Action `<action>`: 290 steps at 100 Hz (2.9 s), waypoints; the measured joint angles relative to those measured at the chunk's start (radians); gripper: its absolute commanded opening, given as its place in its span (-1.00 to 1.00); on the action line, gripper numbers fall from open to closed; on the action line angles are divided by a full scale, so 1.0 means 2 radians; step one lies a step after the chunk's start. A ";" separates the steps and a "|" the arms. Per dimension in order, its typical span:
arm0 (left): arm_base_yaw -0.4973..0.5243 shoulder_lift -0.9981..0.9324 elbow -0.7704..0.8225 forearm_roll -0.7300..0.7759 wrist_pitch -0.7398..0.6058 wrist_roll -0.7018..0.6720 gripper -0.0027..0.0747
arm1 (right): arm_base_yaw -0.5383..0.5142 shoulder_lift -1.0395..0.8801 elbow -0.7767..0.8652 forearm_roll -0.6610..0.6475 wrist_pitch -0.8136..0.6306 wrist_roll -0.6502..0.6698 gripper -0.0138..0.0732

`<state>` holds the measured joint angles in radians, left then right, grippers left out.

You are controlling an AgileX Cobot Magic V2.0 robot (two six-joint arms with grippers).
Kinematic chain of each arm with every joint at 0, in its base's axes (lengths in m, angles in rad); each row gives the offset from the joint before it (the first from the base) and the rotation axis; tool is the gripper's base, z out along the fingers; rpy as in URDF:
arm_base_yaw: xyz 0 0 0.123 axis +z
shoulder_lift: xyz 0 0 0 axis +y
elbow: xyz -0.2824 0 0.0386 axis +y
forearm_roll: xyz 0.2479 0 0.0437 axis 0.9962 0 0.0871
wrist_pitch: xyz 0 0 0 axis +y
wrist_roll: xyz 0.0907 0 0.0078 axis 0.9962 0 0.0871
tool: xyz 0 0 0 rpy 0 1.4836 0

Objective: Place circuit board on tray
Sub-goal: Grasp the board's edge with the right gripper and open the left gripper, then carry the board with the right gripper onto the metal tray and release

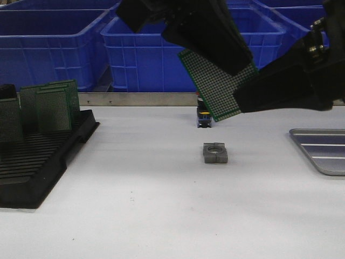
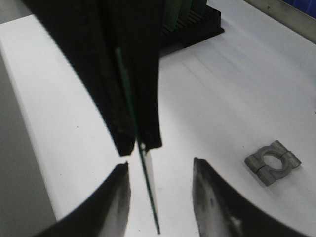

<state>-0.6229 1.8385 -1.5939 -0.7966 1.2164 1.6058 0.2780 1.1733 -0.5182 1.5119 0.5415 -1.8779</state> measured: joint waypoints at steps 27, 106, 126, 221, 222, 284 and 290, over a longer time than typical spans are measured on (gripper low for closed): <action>0.000 0.000 0.000 0.000 0.004 0.000 -0.98 | 0.002 0.000 -0.001 -0.009 0.018 -0.011 -0.94; 0.010 0.000 -0.024 -0.007 0.002 0.000 0.16 | 0.002 0.000 -0.001 0.016 -0.005 0.008 -0.94; 0.053 0.000 -0.056 -0.007 0.002 -0.009 0.16 | 0.002 0.000 -0.001 0.019 -0.075 0.062 -0.94; 0.086 0.000 -0.058 -0.005 0.003 -0.023 0.16 | -0.297 0.277 -0.115 -0.040 0.023 0.208 -0.94; 0.086 0.000 -0.058 -0.005 0.003 -0.023 0.16 | -0.297 0.278 -0.116 -0.040 0.023 0.208 -0.94; 0.110 -0.008 -0.064 0.014 0.004 -0.023 0.16 | -0.298 0.286 -0.144 -0.138 0.001 0.209 0.64; 0.121 -0.011 -0.065 0.027 0.004 -0.024 0.16 | -0.298 0.286 -0.144 -0.140 0.002 0.209 0.64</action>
<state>-0.3814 1.8157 -1.7238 -0.7431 1.2244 1.5579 -0.3177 1.7444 -0.8067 1.2329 0.5464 -1.4596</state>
